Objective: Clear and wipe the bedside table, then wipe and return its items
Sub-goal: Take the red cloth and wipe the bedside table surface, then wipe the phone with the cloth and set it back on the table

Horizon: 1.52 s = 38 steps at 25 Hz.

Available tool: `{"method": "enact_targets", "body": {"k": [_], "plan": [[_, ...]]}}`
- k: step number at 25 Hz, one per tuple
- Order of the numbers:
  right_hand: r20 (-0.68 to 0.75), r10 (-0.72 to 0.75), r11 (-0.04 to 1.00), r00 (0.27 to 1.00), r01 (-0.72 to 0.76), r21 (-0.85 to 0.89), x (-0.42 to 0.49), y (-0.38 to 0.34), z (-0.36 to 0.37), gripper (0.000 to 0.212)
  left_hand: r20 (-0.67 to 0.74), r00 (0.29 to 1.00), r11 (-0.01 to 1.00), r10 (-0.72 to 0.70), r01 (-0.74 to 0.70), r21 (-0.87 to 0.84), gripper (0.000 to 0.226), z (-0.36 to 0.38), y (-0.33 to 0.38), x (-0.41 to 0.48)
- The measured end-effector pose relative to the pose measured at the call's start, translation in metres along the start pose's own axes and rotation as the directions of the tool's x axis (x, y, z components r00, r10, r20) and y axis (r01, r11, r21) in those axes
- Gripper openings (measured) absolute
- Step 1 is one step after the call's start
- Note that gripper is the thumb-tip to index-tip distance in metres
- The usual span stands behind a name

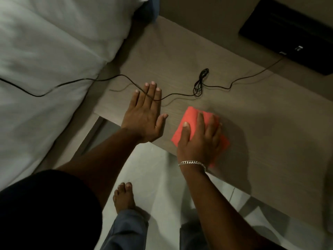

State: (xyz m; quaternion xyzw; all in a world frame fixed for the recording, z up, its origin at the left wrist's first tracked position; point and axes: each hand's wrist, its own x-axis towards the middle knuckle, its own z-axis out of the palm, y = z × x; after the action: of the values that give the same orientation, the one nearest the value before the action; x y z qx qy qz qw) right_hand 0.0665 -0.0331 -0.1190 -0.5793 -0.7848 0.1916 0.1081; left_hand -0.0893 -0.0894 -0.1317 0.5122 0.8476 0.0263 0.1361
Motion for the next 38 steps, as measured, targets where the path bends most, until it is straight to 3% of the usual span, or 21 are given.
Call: {"method": "enact_targets", "body": {"k": [3,6,7,9,11,13,15,17,20,22,23,26,29,32,35,38], "plan": [[0.142,-0.038,0.999,0.989,0.040,-0.017,0.006,-0.014,-0.024,0.055,0.089,0.995,0.995,0.049,-0.040,-0.092,0.066,-0.032,-0.013,-0.015],[0.089,-0.278,0.960,0.957,0.279,-0.010,-0.006,-0.046,-0.057,0.050,0.060,0.987,0.937,-0.150,0.162,-0.310,0.057,-0.070,-0.024,-0.062],[0.057,-0.383,0.924,0.922,0.380,0.050,-0.016,-0.065,-0.064,0.047,0.021,0.972,0.891,-0.235,0.224,-0.395,0.055,-0.085,-0.031,-0.083],[0.041,-0.512,0.839,0.858,0.489,0.239,-0.036,-0.110,-0.075,0.036,-0.184,0.920,0.826,-0.345,0.204,-0.525,0.042,-0.115,-0.044,-0.122],[0.033,-0.635,0.707,0.772,0.563,0.429,-0.059,-0.169,-0.078,0.023,-0.404,0.769,0.774,-0.495,0.178,-0.608,0.027,-0.148,-0.069,-0.164],[0.056,-0.748,0.573,0.661,0.602,0.556,-0.085,-0.232,-0.079,0.013,-0.487,0.566,0.677,-0.665,0.182,-0.713,0.022,-0.177,-0.101,-0.200],[0.083,-0.832,0.467,0.548,0.613,0.638,-0.118,-0.296,-0.071,0.009,-0.444,0.342,0.511,-0.828,0.132,-0.850,0.018,-0.201,-0.141,-0.241],[0.108,-0.871,0.416,0.478,0.604,0.680,-0.142,-0.346,-0.059,0.012,-0.374,0.162,0.384,-0.913,0.039,-0.922,0.019,-0.216,-0.175,-0.270],[0.248,-0.870,0.467,0.427,0.549,0.693,-0.163,-0.407,-0.032,0.024,-0.406,-0.092,0.393,-0.909,0.134,-0.910,0.021,-0.221,-0.218,-0.289],[0.323,-0.811,0.566,0.487,0.516,0.643,-0.166,-0.427,-0.017,0.034,-0.396,-0.199,0.345,-0.897,0.246,-0.906,0.016,-0.216,-0.242,-0.293],[0.353,-0.780,0.609,0.516,0.497,0.618,-0.166,-0.431,-0.012,0.038,-0.329,-0.219,0.276,-0.919,0.239,-0.931,0.019,-0.214,-0.250,-0.294],[0.387,-0.724,0.672,0.571,0.455,0.584,-0.169,-0.436,-0.002,0.040,0.031,-0.151,-0.024,-0.988,-0.049,-0.999,0.028,-0.209,-0.264,-0.288],[0.394,-0.677,0.693,0.622,0.357,0.627,-0.177,-0.433,-0.013,0.037,0.169,-0.087,-0.140,-0.982,-0.270,-0.953,0.028,-0.218,-0.262,-0.289],[0.397,-0.611,0.687,0.685,0.210,0.695,-0.176,-0.412,-0.041,0.036,0.131,-0.042,-0.116,-0.990,-0.261,-0.958,0.030,-0.240,-0.238,-0.296],[0.364,-0.494,0.668,0.790,0.077,0.740,-0.150,-0.372,-0.075,0.039,-0.023,0.106,0.004,-0.994,-0.180,-0.984,0.030,-0.261,-0.194,-0.275],[0.308,-0.365,0.650,0.879,0.004,0.760,-0.112,-0.330,-0.109,0.040,-0.128,0.256,0.080,-0.958,-0.191,-0.978,0.026,-0.272,-0.148,-0.231]]}}
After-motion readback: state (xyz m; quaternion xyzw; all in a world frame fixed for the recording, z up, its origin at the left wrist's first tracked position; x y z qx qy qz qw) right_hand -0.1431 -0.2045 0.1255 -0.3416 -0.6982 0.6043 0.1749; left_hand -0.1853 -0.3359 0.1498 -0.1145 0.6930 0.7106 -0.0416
